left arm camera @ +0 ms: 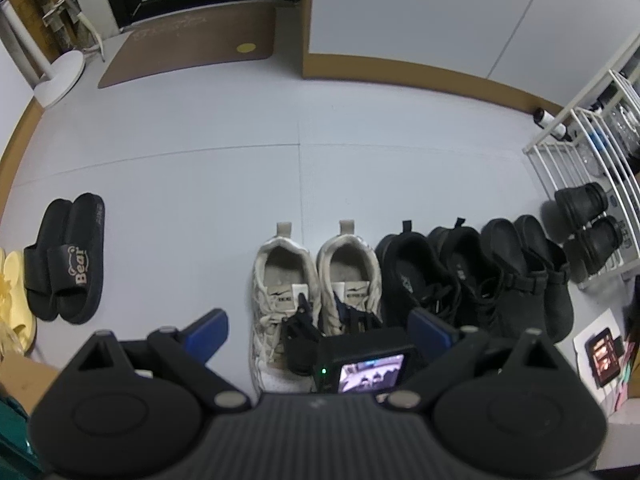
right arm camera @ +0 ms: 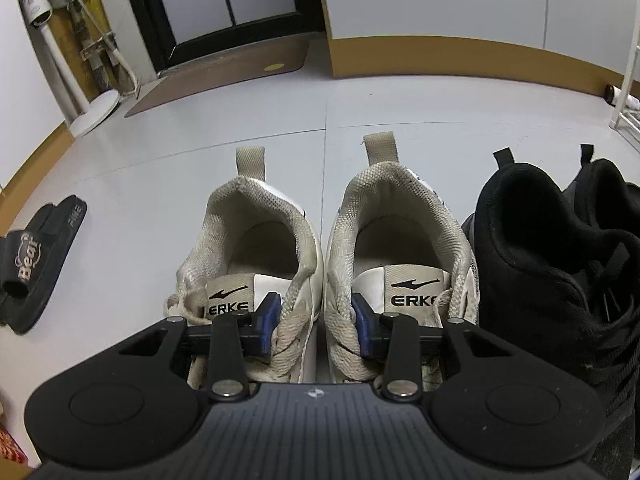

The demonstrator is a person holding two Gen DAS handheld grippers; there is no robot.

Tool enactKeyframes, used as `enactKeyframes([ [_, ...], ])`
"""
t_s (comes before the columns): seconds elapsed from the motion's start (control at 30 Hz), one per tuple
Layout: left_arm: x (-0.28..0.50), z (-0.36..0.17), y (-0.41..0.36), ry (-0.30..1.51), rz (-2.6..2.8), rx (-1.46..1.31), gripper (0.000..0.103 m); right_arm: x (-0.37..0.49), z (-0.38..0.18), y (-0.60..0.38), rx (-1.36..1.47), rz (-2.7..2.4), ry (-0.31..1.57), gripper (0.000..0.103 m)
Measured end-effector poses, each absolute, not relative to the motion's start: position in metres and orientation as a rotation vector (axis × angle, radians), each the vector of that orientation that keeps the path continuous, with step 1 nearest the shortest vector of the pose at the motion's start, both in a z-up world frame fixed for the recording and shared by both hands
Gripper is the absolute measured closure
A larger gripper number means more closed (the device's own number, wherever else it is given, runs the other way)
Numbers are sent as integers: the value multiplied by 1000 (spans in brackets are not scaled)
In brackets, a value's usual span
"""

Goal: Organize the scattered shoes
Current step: 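Close the right gripper on both beige sneaker heels, then lift and carry the beige sneakers with the right gripper toward the rack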

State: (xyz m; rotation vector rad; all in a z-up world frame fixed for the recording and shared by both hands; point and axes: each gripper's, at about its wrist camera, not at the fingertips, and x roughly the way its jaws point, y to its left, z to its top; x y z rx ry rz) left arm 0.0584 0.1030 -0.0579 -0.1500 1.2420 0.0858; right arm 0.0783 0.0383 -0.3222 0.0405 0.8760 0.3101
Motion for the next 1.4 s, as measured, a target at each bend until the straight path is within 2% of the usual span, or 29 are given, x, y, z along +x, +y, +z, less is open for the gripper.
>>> enactKeyframes([
  [0.4, 62, -57, 98, 1245, 69, -146, 5, 66, -329, 36, 66, 293, 813, 61],
  [0.63, 64, -55, 97, 1238, 61, -147, 5, 66, -328, 36, 90, 248, 813, 78],
  [0.83, 64, -55, 100, 1235, 65, -142, 5, 60, -325, 29, 102, 281, 787, 81],
  [1.4, 53, -36, 82, 1184, 21, -137, 5, 32, -251, 12, 125, 328, 588, 82],
])
